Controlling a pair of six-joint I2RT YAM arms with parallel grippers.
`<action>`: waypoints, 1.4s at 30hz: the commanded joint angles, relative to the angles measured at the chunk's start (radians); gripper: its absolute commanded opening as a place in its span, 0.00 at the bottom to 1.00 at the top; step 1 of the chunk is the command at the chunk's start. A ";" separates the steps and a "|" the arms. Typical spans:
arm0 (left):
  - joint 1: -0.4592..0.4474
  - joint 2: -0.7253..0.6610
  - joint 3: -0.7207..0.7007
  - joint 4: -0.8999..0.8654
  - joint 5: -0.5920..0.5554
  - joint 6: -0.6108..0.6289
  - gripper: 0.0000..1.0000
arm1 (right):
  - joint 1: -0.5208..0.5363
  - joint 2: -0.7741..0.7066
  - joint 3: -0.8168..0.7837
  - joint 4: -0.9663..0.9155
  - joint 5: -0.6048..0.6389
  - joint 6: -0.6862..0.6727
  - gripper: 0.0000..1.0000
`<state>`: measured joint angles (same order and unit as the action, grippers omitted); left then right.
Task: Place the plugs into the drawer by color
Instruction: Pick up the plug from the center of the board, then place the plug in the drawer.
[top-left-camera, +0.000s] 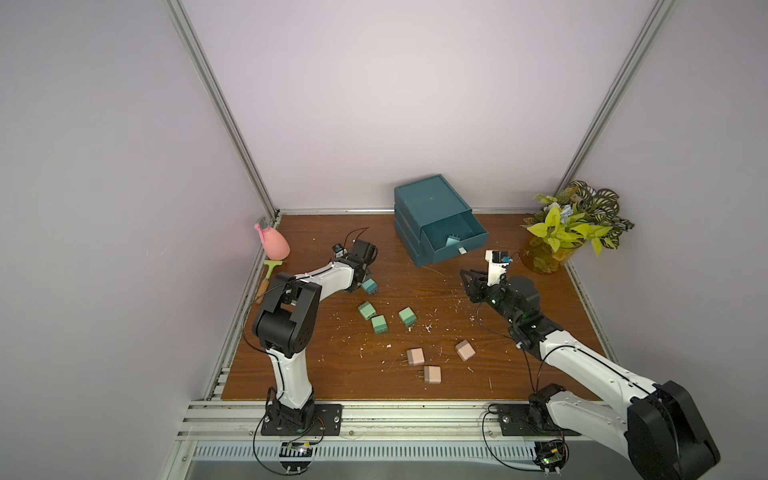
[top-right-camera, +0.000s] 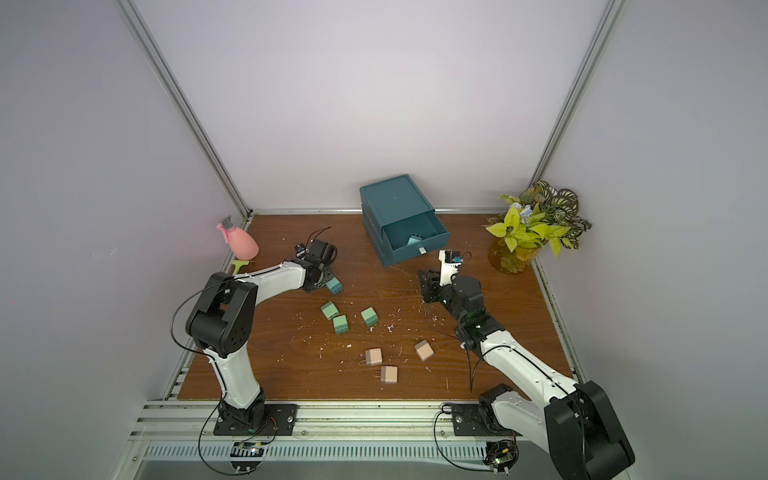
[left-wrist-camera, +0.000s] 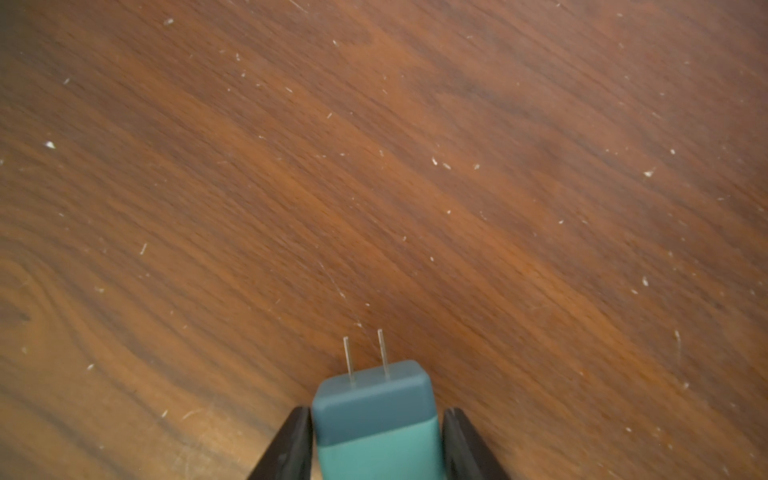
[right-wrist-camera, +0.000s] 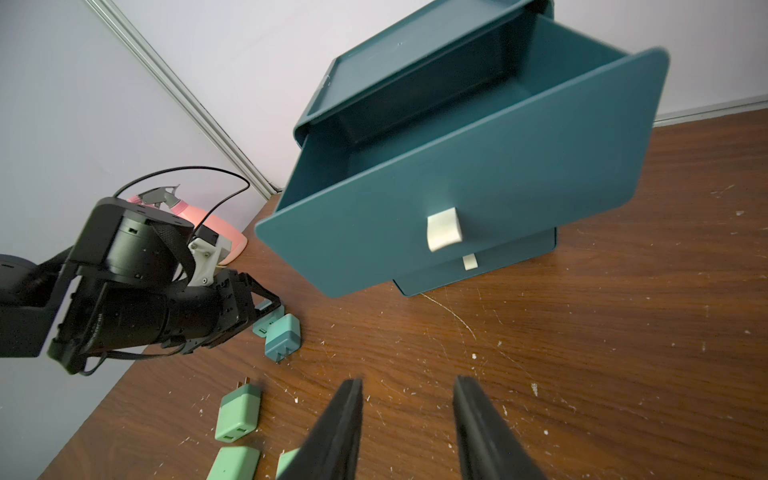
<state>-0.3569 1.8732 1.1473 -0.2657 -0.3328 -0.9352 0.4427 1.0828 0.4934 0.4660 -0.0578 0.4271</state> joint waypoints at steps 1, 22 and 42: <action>0.015 0.019 0.015 -0.030 0.003 -0.005 0.41 | -0.003 -0.019 0.013 0.032 -0.008 -0.002 0.43; 0.014 -0.062 0.011 -0.034 0.020 0.035 0.24 | -0.003 -0.015 0.013 0.034 -0.011 -0.001 0.43; -0.110 -0.239 0.239 -0.107 0.188 0.336 0.08 | -0.003 -0.024 0.013 0.037 -0.019 0.002 0.43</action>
<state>-0.4389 1.6680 1.3399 -0.3439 -0.2199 -0.6811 0.4427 1.0821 0.4934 0.4660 -0.0608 0.4274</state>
